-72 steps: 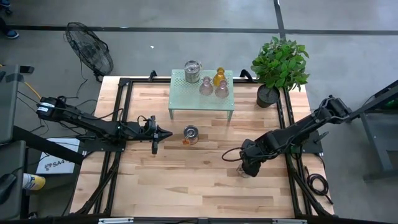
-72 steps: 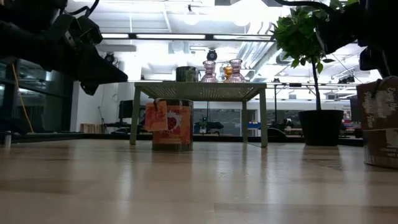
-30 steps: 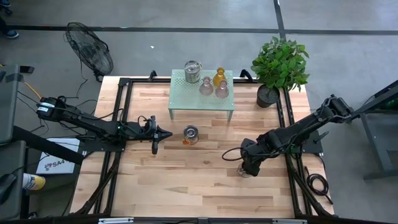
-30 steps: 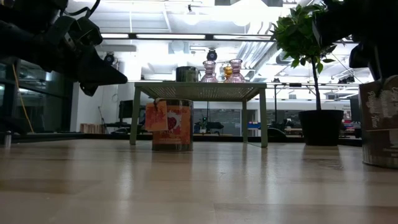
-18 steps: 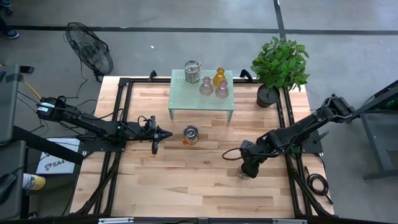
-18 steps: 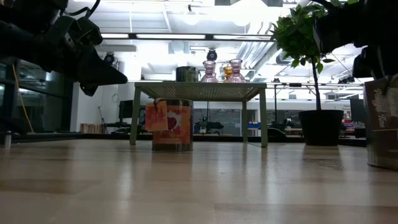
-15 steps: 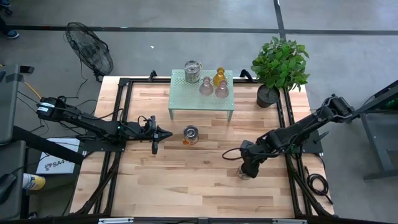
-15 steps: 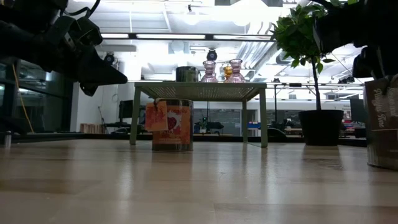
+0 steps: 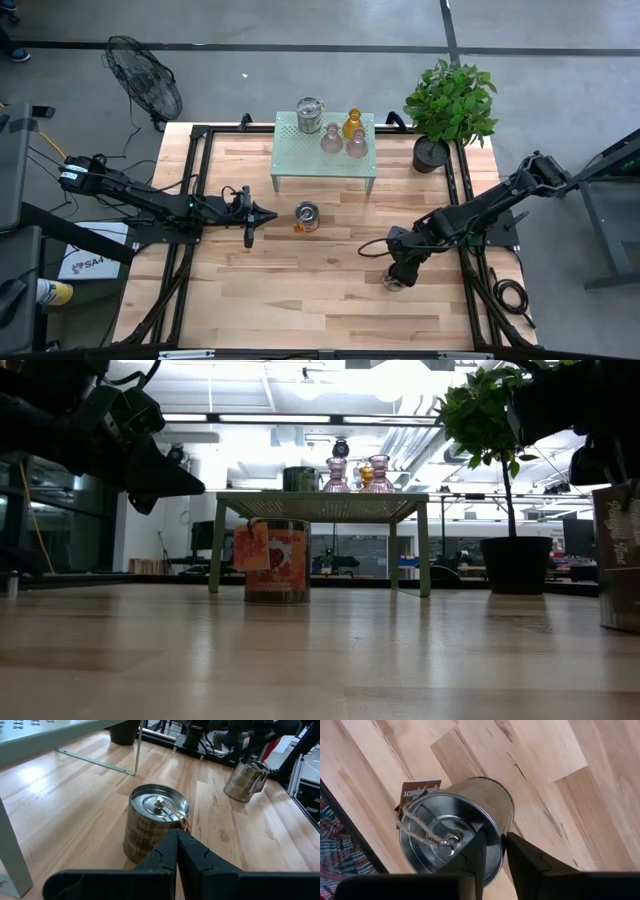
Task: Pick & Place candle stick holders
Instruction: Put the brown scented candle on the shelf
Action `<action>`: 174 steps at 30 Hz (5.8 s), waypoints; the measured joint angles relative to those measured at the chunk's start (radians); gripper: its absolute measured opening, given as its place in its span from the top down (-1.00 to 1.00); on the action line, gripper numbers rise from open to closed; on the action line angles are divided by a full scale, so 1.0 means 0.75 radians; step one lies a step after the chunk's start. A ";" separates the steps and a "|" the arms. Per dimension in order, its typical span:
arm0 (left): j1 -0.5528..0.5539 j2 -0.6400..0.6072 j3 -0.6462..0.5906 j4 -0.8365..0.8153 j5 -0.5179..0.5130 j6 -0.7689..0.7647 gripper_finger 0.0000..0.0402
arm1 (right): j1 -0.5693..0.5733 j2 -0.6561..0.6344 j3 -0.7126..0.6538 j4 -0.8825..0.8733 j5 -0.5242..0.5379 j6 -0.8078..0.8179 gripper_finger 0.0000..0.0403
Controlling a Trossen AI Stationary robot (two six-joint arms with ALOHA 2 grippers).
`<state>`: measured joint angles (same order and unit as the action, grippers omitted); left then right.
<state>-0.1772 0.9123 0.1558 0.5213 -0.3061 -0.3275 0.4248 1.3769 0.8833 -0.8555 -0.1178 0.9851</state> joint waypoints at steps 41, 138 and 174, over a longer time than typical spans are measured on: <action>0.000 0.000 0.000 0.000 0.002 0.001 1.00 | -0.041 0.008 0.133 -0.143 0.143 -0.182 1.00; 0.001 -0.001 -0.001 0.004 -0.056 0.008 1.00 | -0.788 0.741 1.576 -0.378 -0.053 -1.508 1.00; 0.001 0.640 0.591 0.139 0.115 0.341 -0.60 | -0.540 0.742 1.471 -0.472 0.073 -1.387 1.00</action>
<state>-0.1768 1.3922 0.5994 0.6255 -0.2199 -0.0715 0.0200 1.9335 1.9865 -1.2095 -0.0627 -0.0554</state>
